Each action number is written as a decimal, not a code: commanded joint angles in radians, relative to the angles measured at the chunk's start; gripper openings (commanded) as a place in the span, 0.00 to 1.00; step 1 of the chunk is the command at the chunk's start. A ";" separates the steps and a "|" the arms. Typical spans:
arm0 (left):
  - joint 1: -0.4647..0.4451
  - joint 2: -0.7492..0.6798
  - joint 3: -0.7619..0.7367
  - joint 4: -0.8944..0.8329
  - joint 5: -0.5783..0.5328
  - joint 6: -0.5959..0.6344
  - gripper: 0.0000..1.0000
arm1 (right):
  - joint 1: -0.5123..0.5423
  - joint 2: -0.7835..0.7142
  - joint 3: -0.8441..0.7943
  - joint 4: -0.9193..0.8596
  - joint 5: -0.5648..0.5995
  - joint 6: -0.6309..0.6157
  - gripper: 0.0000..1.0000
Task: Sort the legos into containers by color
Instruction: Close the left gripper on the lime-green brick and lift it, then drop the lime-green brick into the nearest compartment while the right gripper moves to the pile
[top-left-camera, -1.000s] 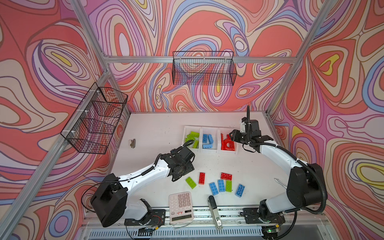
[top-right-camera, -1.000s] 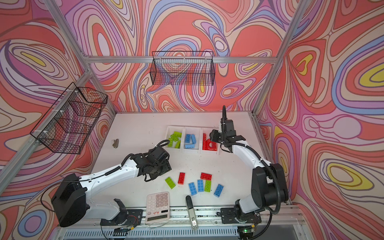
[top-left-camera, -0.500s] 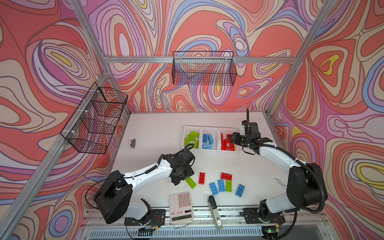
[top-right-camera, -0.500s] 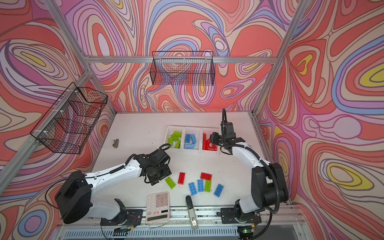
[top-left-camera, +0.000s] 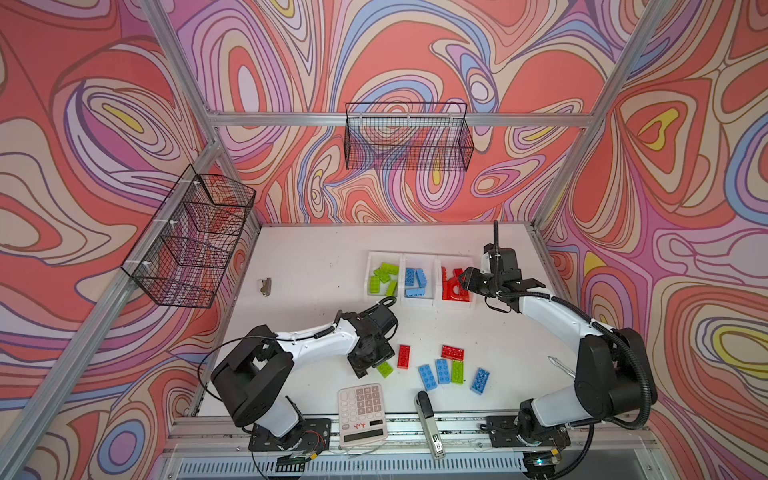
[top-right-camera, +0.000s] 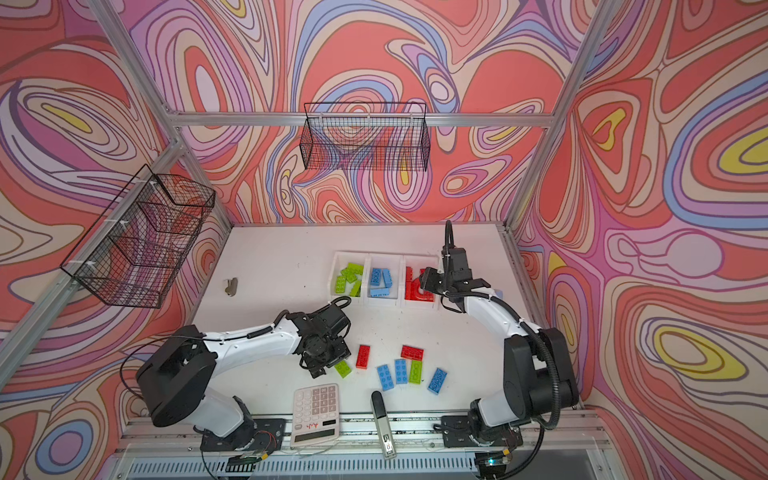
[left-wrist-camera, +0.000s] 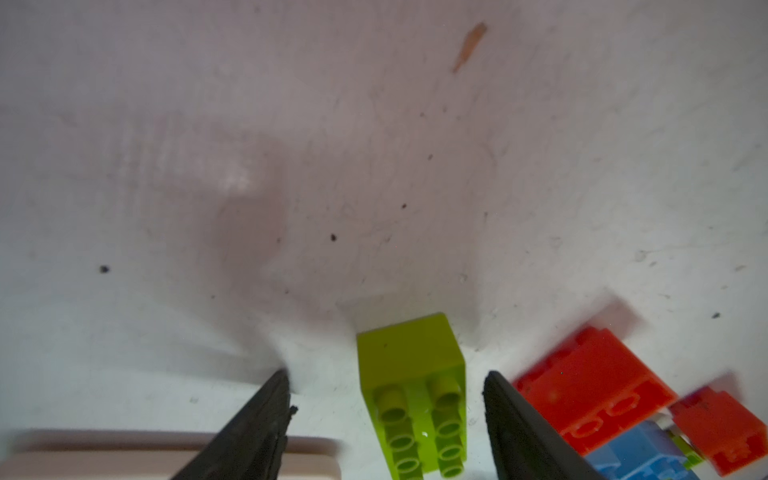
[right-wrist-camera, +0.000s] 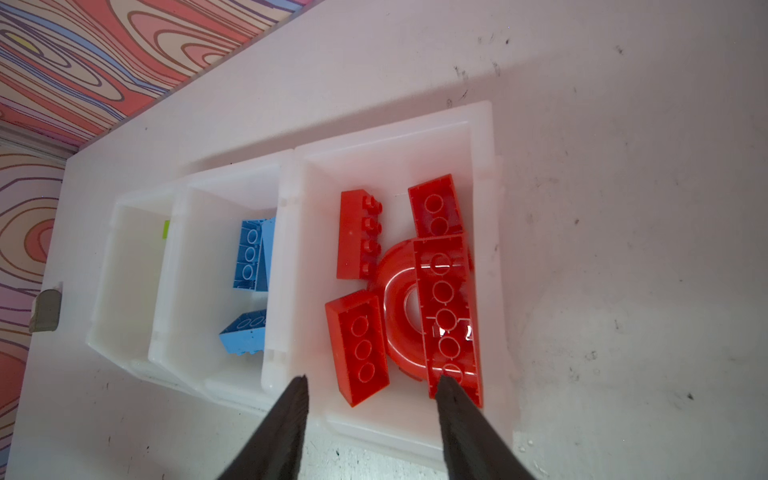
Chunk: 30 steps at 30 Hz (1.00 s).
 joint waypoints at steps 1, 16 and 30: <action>-0.010 0.021 0.011 0.010 0.002 -0.028 0.67 | -0.007 -0.032 -0.023 0.016 -0.002 0.015 0.52; -0.009 0.065 0.094 -0.061 -0.034 0.023 0.24 | -0.010 -0.099 -0.134 0.105 -0.020 0.063 0.50; 0.206 0.011 0.421 -0.256 -0.251 0.491 0.16 | -0.012 -0.119 -0.136 0.056 -0.056 0.033 0.50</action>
